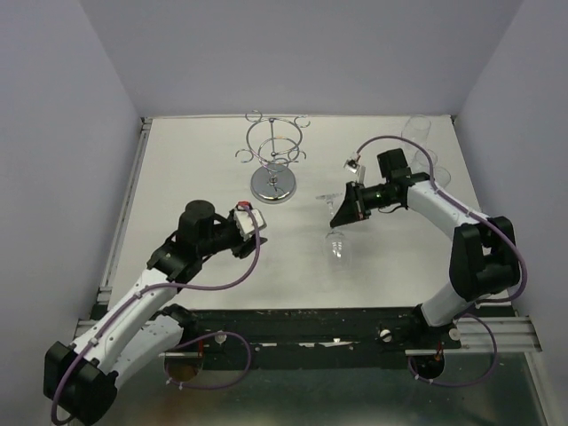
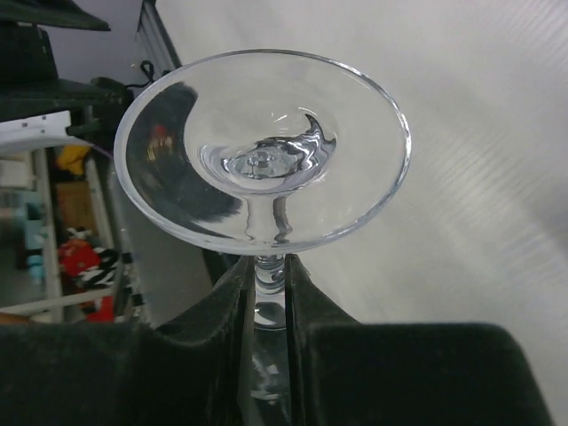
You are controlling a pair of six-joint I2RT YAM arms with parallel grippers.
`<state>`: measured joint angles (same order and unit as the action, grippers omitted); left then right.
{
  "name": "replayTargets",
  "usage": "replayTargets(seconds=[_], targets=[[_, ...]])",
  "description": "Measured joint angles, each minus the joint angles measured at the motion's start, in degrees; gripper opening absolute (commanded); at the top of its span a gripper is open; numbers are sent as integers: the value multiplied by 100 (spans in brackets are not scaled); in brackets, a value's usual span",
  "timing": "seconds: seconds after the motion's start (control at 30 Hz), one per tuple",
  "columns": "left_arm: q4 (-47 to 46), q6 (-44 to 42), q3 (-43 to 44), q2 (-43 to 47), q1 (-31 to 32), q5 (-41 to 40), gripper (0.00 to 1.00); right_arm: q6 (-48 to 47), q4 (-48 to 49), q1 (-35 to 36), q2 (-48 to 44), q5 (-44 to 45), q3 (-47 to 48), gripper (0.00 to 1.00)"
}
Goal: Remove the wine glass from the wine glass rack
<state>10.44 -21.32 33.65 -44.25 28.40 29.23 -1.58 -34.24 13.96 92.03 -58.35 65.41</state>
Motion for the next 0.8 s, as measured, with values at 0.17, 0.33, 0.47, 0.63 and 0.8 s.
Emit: replayTargets(seconds=[0.17,0.33,0.47,0.63,0.8], targets=[[-175,120,31,-848,85,170,59,1060,772,26,57,-520,-975,1],[-933,120,-59,-1821,216,282,59,1716,1473,136,234,-763,-1296,1],[-1486,205,57,-2710,323,356,59,1961,1810,190,369,-837,-1388,1],[-2039,284,269,-3300,378,417,60,2065,1937,345,481,-850,-1624,1],[-2426,334,398,-3552,492,520,61,2208,2164,599,492,-850,-1904,1]])
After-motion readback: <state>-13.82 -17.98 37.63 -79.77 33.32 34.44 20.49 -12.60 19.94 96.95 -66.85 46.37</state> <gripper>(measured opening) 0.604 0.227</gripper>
